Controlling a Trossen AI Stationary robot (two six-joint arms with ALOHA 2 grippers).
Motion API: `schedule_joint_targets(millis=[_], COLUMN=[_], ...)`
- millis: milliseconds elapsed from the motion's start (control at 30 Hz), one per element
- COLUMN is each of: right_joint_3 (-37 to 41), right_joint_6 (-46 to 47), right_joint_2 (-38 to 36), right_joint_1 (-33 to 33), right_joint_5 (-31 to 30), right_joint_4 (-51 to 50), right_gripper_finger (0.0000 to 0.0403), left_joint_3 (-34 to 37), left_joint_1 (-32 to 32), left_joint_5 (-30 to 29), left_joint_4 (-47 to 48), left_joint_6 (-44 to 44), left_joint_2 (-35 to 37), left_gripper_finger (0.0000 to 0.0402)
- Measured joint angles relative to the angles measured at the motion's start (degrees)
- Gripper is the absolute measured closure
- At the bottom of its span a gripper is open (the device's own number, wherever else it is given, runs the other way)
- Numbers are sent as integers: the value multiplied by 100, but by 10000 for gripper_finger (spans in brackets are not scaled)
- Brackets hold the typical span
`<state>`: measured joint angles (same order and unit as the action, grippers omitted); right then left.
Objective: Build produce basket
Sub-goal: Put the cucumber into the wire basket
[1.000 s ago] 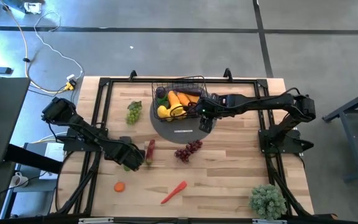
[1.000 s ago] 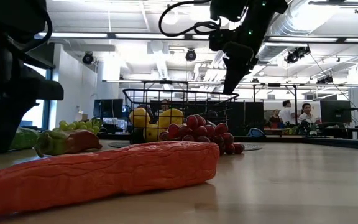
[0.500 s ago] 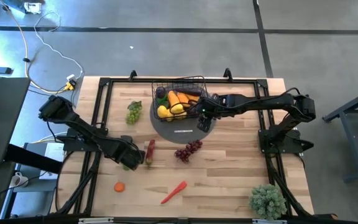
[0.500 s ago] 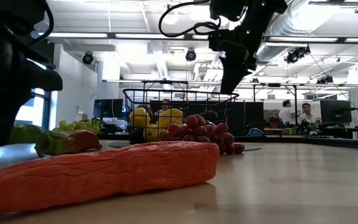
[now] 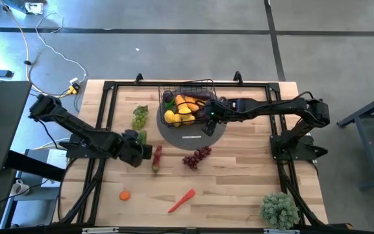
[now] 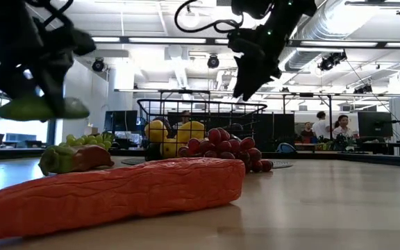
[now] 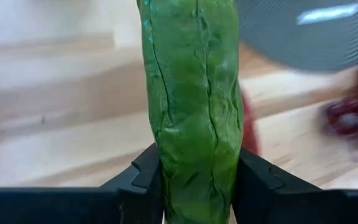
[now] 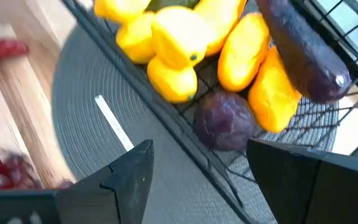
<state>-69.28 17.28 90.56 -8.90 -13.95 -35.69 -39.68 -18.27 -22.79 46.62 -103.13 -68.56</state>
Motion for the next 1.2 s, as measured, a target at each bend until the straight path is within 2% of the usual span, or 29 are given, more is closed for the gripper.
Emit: schedule_joint_targets(millis=[333, 567, 667, 933, 1100, 1200], right_joint_3=[0, 0, 0, 0, 0, 0], right_joint_6=[90, 88, 79, -76, -63, -79], right_joint_2=[0, 0, 0, 0, 0, 0], right_joint_1=[-349, -641, -764, -1135, -1298, -1366], right_joint_5=[-7, -7, -6, 2, 43, 43], right_joint_4=[682, 1225, 1552, 2138, 2149, 2210], right_gripper_finger=[164, 164, 164, 164, 164, 164], left_joint_3=[-2, -2, -2, -4, -4, -4], left_joint_1=[652, 1359, 1708, 2670, 3335, 3808], left_joint_5=[-929, -1304, -1378, -1337, -1033, -657], left_joint_4=[-18, -130, -414, -1476, -2304, -2858], left_joint_6=[1174, 2405, 3186, 4941, 6182, 6918], left_joint_2=[1023, 1701, 1926, 2137, 2132, 2089], left_gripper_finger=[282, 282, 282, 282, 282, 282])
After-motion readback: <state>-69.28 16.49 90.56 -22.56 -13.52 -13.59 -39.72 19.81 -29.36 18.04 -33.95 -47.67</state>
